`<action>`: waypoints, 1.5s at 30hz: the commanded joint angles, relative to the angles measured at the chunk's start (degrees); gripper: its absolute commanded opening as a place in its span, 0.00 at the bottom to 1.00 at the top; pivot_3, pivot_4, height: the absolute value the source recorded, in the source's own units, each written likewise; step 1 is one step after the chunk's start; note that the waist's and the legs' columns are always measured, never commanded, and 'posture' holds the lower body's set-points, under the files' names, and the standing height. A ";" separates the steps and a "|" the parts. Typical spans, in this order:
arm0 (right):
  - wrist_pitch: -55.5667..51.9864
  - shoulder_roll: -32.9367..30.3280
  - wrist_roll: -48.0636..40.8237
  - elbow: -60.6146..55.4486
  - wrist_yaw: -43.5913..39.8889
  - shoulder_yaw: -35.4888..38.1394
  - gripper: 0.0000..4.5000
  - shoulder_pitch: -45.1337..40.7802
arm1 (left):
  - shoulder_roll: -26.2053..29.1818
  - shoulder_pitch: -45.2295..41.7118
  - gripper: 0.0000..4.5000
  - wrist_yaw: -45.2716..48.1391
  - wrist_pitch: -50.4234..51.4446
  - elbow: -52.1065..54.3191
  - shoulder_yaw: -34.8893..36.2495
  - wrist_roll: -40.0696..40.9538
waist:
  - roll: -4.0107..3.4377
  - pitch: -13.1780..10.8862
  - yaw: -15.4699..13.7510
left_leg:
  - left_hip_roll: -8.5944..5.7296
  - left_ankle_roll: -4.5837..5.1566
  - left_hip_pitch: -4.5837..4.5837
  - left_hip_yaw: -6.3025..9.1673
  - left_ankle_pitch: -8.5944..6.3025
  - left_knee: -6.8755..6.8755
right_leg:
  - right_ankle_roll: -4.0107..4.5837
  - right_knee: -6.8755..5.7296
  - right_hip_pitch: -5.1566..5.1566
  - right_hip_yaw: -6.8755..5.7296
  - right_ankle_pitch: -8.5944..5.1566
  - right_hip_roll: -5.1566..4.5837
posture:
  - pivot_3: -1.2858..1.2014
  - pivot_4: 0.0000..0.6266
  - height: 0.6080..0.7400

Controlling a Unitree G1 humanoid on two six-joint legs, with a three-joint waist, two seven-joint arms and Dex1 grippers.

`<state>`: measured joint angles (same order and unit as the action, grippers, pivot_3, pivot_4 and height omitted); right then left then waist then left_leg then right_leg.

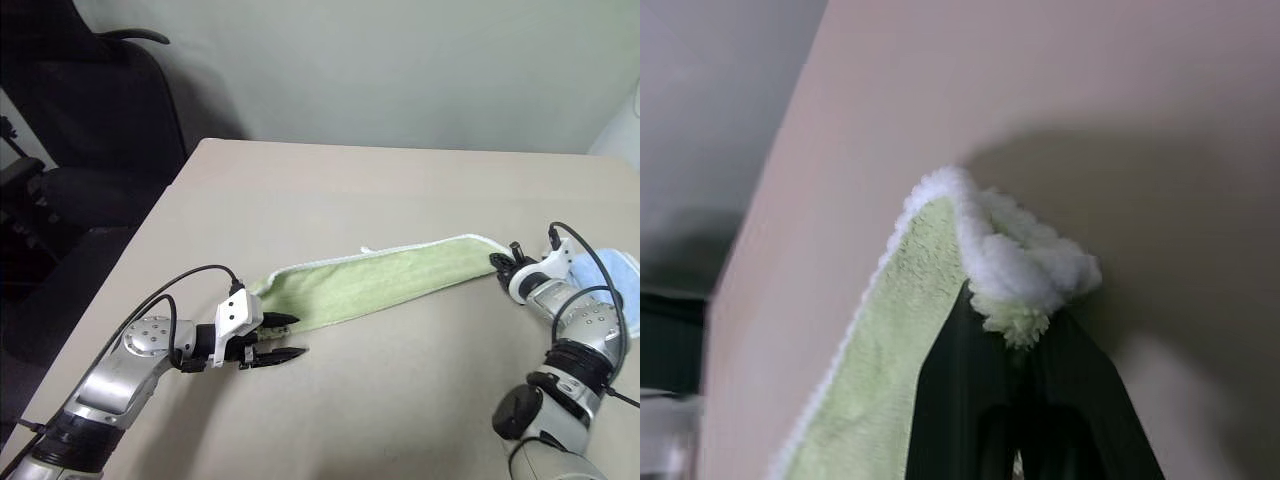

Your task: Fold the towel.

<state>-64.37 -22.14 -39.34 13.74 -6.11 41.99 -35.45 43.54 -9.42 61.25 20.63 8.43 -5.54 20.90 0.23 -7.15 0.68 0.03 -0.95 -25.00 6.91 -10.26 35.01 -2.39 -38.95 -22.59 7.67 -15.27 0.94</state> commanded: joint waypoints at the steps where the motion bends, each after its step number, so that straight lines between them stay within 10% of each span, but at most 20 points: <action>1: 6.30 -6.46 4.00 -12.72 -8.85 -13.60 0.01 1.98 | -0.56 0.41 0.71 0.46 6.76 6.42 5.17 9.05 | -0.03 -0.02 -0.11 | 0.00 -0.01 -0.11 0.00 -0.01 0.01 | -0.03 0.02 -0.07 -0.02 0.02 -0.02 | 0.52 0.24 1.00; 13: 44.26 -19.96 40.78 -28.36 -28.68 -65.11 0.01 8.55 | -0.88 2.40 0.71 -1.18 9.05 8.82 5.45 9.88 | 0.01 0.00 0.07 | 0.04 -0.07 -0.04 0.12 -0.06 0.08 | -0.17 0.08 0.10 -0.14 -0.04 0.01 | 0.52 0.24 1.00; 19: 48.54 -14.63 45.68 -22.65 -28.53 -67.10 0.01 7.98 | -3.14 3.21 0.71 -4.63 11.97 11.04 9.12 14.23 | 0.05 0.02 -0.21 | 0.01 -0.08 -0.05 0.13 -0.05 0.40 | -0.25 0.10 0.25 -0.12 0.05 -0.04 | 0.52 0.24 1.00; 28: 37.02 -11.45 27.64 -32.20 -35.75 -53.47 0.61 15.03 | -6.24 8.01 0.85 -12.24 21.16 14.83 18.69 27.16 | 0.11 0.03 -0.43 | 0.03 -0.44 0.01 0.09 0.16 0.26 | -0.05 0.10 0.30 -0.27 0.00 -0.03 | 0.52 0.24 1.00; 31: 29.94 -10.88 16.21 -36.41 -37.90 -45.68 0.61 17.77 | -9.11 9.71 0.99 -18.06 26.06 14.70 23.01 35.22 | 0.18 0.05 -0.53 | 0.03 -0.65 0.06 0.07 0.29 0.19 | 0.05 0.11 0.35 -0.30 -0.15 0.00 | 0.52 0.24 1.00; 36: 23.13 -7.65 7.46 -33.54 -34.71 -38.30 0.31 14.06 | -10.73 13.30 1.00 -22.50 29.57 15.60 25.20 41.23 | 0.28 0.03 -0.46 | 0.03 -0.89 0.28 0.08 0.43 0.14 | 0.44 0.05 0.49 -0.25 -0.40 0.12 | 0.52 0.24 1.00; 40: 27.66 -6.22 15.86 -22.71 -31.67 -42.99 0.01 8.94 | -12.53 15.13 1.00 -27.31 31.45 15.97 25.81 45.44 | 0.45 0.02 -0.33 | 0.03 -0.96 0.97 0.12 0.51 0.02 | 0.09 0.06 1.01 -0.09 -0.61 0.26 | 0.52 0.24 1.00; 45: 40.10 -2.51 26.47 -4.92 -31.59 -50.86 0.01 5.42 | -13.51 17.82 1.00 -33.81 33.42 17.61 24.95 47.59 | 0.53 0.07 -0.48 | 0.05 -0.98 1.25 0.39 0.49 -0.05 | 0.91 0.04 1.09 -0.09 -0.24 0.34 | 0.52 0.24 1.00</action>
<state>-28.80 -25.47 -15.42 5.22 -37.63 -7.54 -28.65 30.39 8.15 29.51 53.17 23.80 19.10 66.39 0.76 -7.08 0.20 0.09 -1.96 -23.84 7.31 -9.79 34.94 -1.46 -38.93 -21.52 7.56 -15.50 1.29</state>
